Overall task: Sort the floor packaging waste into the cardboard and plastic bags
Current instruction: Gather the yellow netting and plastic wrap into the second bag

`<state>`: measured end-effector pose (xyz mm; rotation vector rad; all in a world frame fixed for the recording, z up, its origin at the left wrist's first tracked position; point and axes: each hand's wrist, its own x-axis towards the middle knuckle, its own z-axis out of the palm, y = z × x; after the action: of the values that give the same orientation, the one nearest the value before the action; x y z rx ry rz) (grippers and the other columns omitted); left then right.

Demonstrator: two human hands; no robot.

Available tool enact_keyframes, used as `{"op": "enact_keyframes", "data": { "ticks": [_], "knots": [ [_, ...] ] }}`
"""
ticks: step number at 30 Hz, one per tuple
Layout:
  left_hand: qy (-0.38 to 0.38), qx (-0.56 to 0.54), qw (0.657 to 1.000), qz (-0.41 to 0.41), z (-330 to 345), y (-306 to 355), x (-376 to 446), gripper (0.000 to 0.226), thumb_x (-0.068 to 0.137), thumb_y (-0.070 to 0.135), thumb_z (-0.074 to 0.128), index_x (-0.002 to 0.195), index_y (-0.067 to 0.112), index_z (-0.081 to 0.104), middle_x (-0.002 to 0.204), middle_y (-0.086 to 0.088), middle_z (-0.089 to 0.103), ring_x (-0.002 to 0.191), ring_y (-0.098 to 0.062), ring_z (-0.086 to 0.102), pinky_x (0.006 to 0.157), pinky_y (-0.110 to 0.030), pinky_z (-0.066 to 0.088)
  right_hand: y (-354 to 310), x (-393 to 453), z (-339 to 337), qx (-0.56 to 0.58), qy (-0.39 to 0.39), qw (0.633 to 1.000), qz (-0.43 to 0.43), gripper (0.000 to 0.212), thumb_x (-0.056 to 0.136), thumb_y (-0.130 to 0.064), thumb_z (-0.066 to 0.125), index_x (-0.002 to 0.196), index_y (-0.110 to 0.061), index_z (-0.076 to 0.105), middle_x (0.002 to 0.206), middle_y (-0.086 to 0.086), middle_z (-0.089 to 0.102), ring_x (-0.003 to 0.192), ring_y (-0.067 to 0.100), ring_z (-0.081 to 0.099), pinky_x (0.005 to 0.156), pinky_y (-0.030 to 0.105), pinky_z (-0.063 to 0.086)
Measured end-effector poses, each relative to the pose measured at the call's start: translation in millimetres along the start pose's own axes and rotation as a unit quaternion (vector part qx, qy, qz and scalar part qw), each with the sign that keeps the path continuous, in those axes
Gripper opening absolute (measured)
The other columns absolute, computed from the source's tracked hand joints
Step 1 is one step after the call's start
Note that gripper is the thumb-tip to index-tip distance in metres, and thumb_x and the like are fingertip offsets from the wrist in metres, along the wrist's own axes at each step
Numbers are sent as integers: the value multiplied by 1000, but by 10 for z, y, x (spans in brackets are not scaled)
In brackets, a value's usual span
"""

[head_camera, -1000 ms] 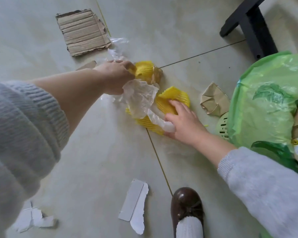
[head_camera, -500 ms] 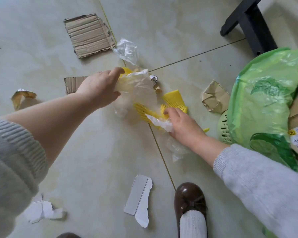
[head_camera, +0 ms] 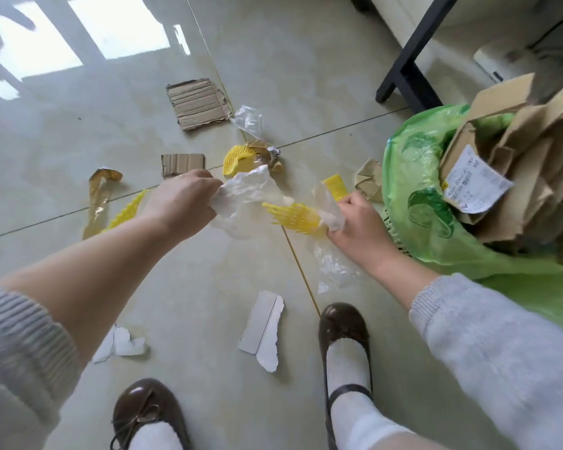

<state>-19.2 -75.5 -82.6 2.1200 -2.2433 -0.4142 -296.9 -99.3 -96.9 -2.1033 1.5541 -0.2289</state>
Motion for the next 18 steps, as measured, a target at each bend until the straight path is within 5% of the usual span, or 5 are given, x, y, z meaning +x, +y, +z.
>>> {"op": "enact_keyframes", "data": {
  "ticks": [3,6,10,12,18],
  "knots": [
    [12,-3,1000,24,-257,361,-346,14,76,15,62,72,18,49,89,-6,59,85,-34,60,64,-38,52,-164,-412,-296,23,38,999,5,30,78,-21,64,99,0,66,109,13,51,95,24,52,75,19,34],
    [20,-6,998,64,-554,835,-694,4,78,13,58,83,13,58,94,-8,61,88,-32,59,64,-32,47,-310,-944,-616,56,47,997,13,37,71,-29,49,91,-4,67,98,8,54,87,22,51,67,19,28],
    [34,7,994,107,-865,1546,-1124,18,83,15,55,99,18,62,100,-2,63,92,-28,60,63,-26,38,-367,-1725,-1040,92,84,992,36,8,78,-16,56,71,-18,60,78,2,54,77,26,54,60,26,26],
    [44,5,989,139,-935,1905,-1294,26,83,13,54,107,17,63,105,-3,64,97,-27,60,68,-27,44,-309,-2102,-1266,103,110,987,54,26,77,-7,59,64,-29,53,78,0,57,78,25,56,61,27,30],
    [55,-30,978,201,-1072,2995,-1578,34,83,15,56,116,18,61,111,-4,63,98,-29,61,79,-36,52,216,-2906,-1855,130,172,959,185,15,77,-13,57,88,-16,67,83,6,69,82,31,63,66,32,46]
  ]
}}
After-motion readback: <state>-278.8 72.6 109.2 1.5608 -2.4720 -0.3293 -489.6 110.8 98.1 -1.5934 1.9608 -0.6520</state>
